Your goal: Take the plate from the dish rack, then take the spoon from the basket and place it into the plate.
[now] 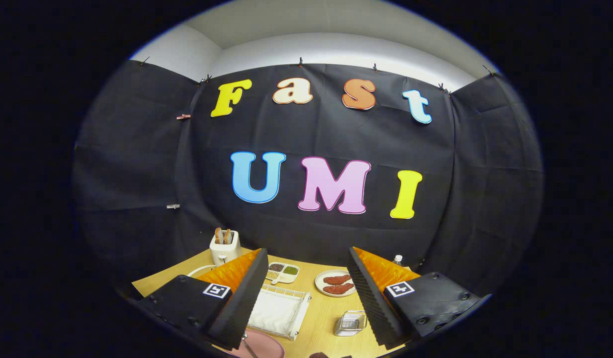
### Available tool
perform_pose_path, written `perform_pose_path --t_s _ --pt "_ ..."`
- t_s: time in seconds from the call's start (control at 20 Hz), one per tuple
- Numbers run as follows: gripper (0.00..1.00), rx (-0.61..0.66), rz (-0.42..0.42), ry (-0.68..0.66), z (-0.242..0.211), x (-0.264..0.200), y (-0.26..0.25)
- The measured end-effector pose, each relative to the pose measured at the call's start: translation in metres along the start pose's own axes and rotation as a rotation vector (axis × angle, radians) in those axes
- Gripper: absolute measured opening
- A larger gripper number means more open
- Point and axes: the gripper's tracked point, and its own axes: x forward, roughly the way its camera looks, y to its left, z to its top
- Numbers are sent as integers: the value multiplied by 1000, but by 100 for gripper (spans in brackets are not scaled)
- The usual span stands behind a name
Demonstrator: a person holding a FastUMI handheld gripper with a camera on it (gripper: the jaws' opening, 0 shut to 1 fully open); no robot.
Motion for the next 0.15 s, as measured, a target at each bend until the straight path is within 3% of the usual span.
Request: perform_pose_path --t_s 0.15 --pt "97 15 -2 4 0 -2 0"
